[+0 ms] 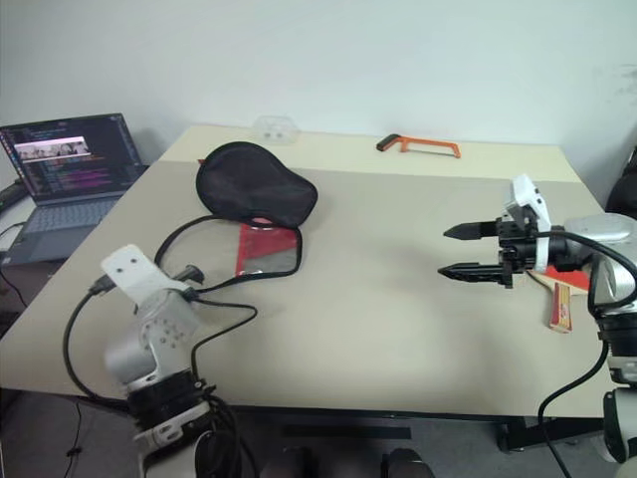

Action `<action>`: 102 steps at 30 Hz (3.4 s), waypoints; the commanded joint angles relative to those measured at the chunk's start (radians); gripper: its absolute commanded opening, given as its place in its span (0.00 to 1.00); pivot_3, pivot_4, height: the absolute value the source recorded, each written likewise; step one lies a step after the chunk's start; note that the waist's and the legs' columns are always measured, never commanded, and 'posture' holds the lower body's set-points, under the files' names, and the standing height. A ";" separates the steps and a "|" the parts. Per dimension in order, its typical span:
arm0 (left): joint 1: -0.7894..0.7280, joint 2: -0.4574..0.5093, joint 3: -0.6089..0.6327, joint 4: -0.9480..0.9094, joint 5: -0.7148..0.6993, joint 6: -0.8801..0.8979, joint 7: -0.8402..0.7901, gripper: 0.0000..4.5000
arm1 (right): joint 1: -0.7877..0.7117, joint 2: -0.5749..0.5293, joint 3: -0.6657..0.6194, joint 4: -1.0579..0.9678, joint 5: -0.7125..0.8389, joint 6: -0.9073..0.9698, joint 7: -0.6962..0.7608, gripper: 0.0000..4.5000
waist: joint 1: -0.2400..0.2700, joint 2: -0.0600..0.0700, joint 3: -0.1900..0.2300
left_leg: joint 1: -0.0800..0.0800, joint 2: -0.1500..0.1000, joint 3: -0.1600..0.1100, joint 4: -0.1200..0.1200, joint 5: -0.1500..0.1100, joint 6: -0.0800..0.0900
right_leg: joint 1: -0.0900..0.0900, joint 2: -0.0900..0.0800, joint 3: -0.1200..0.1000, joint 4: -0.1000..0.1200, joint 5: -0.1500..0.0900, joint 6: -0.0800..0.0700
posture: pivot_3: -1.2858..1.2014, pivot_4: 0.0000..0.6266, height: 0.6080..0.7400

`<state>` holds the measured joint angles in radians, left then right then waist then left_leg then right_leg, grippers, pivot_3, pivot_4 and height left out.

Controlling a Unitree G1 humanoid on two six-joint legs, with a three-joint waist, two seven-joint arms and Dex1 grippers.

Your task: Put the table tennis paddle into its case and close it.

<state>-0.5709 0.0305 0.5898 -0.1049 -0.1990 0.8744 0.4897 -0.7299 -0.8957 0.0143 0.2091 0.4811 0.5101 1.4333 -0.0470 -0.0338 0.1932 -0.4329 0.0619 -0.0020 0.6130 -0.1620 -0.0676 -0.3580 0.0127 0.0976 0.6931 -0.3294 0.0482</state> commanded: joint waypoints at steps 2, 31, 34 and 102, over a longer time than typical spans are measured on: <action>-0.068 -0.043 0.039 0.065 -0.021 -0.028 0.070 1.00 | -0.039 -0.004 -0.011 -0.023 -0.003 -0.001 0.009 1.00 | 0.004 0.000 0.000 | 0.000 0.000 0.000 0.000 0.000 0.000 | 0.000 0.000 0.000 0.000 0.000 0.000 | 0.52 0.24 1.00; -0.201 0.222 -0.282 0.297 0.064 -0.106 -0.246 0.00 | -0.061 0.027 -0.003 -0.009 -0.018 -0.012 0.004 1.00 | 0.017 0.000 0.000 | 0.000 -0.001 -0.001 -0.003 0.000 -0.001 | 0.002 -0.001 -0.002 -0.007 0.001 0.002 | 0.52 0.24 1.00; -0.223 0.249 -0.324 0.332 0.061 -0.108 -0.328 0.00 | -0.056 0.029 -0.008 -0.016 -0.020 -0.011 -0.001 1.00 | 0.017 0.000 0.000 | -0.001 -0.001 -0.001 -0.003 0.000 -0.001 | 0.002 -0.001 -0.002 -0.007 0.001 0.002 | 0.52 0.24 1.00; -0.840 0.165 -0.873 1.431 0.617 -0.985 -0.673 0.00 | 0.006 0.039 -0.075 -0.070 -0.018 -0.018 -0.142 1.00 | 0.021 0.001 0.000 | -0.017 -0.002 0.001 0.001 0.001 -0.001 | -0.018 -0.001 -0.001 0.003 0.001 0.002 | 0.52 0.24 1.00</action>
<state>-1.3766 0.2100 -0.2953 1.3349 0.4196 -0.0962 -0.2052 -0.7195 -0.8430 -0.0190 0.1637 0.4531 0.5071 1.2953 -0.0259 -0.0331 0.1932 -0.4501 0.0601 -0.0011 0.6143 -0.1608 -0.0685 -0.3759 0.0117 0.0966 0.6961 -0.3281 0.0500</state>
